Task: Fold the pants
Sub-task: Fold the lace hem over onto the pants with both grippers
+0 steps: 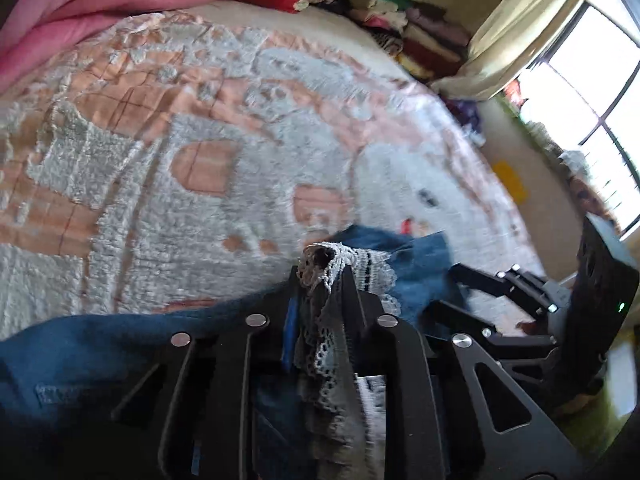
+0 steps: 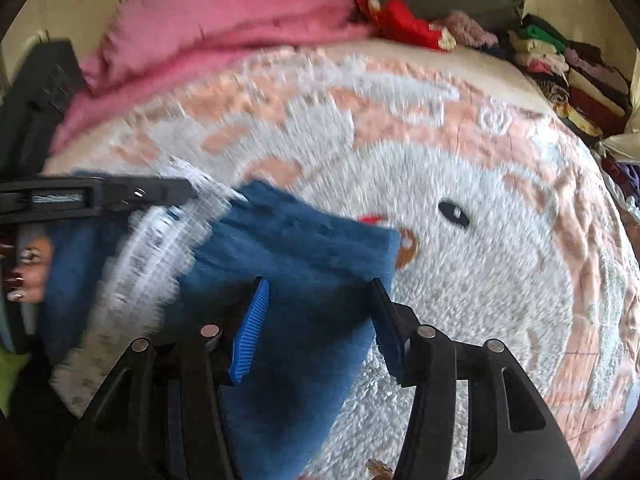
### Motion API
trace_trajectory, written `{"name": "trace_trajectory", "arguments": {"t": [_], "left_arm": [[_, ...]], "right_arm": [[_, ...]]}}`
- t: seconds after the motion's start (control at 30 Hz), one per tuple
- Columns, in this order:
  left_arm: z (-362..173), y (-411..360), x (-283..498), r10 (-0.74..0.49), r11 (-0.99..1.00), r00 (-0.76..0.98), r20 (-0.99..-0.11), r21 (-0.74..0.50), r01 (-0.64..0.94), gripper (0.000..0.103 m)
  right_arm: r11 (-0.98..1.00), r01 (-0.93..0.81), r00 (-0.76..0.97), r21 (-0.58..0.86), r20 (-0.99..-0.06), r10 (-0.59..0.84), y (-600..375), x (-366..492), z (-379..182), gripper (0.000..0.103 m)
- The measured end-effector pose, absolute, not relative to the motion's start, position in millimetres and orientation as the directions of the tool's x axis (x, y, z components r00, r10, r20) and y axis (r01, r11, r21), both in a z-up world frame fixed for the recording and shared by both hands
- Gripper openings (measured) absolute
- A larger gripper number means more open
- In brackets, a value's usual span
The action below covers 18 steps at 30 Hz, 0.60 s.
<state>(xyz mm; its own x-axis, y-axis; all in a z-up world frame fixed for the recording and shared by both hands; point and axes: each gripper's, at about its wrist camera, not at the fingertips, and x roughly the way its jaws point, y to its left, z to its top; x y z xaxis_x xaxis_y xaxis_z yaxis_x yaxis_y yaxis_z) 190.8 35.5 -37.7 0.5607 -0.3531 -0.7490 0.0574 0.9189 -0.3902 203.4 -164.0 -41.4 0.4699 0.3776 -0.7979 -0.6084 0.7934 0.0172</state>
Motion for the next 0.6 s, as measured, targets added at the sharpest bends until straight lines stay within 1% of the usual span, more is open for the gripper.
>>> {"name": "trace_trajectory", "arguments": {"t": [0.07, 0.17, 0.23, 0.3, 0.37, 0.4, 0.5, 0.53, 0.6], "left_arm": [[-43, 36, 194, -0.329, 0.93, 0.553, -0.765, -0.364, 0.05, 0.023], [-43, 38, 193, -0.31, 0.938, 0.56, -0.768, -0.344, 0.046, 0.027], [-39, 39, 190, -0.3, 0.94, 0.575, -0.762, -0.339, 0.041, 0.028], [-29, 43, 179, -0.278, 0.946, 0.608, -0.744, -0.322, 0.04, 0.029], [-17, 46, 170, -0.263, 0.949, 0.644, -0.718, -0.313, 0.038, 0.029], [-10, 48, 164, -0.256, 0.95, 0.663, -0.704, -0.311, 0.036, 0.029], [3, 52, 144, -0.23, 0.952, 0.697, -0.679, -0.304, 0.018, 0.034], [6, 54, 137, -0.223, 0.953, 0.702, -0.676, -0.304, 0.01, 0.037], [12, 58, 122, -0.217, 0.95, 0.711, -0.669, -0.311, -0.002, 0.043]], "right_arm": [[0.797, -0.603, 0.474, 0.011, -0.799, 0.369, -162, 208, -50, 0.051], [0.802, -0.598, 0.49, 0.0, -0.791, 0.366, -161, 203, -47, 0.051], [0.802, -0.597, 0.497, 0.02, -0.776, 0.389, -167, 197, -37, 0.052], [0.798, -0.6, 0.507, 0.043, -0.751, 0.423, -175, 186, -26, 0.057], [0.798, -0.6, 0.52, 0.057, -0.73, 0.443, -182, 176, -15, 0.064], [0.796, -0.602, 0.526, 0.062, -0.719, 0.454, -187, 169, -9, 0.066], [0.791, -0.606, 0.535, 0.081, -0.695, 0.481, -198, 152, 4, 0.072], [0.788, -0.609, 0.535, 0.092, -0.686, 0.494, -202, 146, 8, 0.075], [0.78, -0.617, 0.536, 0.105, -0.67, 0.514, -207, 136, 13, 0.079]]}}
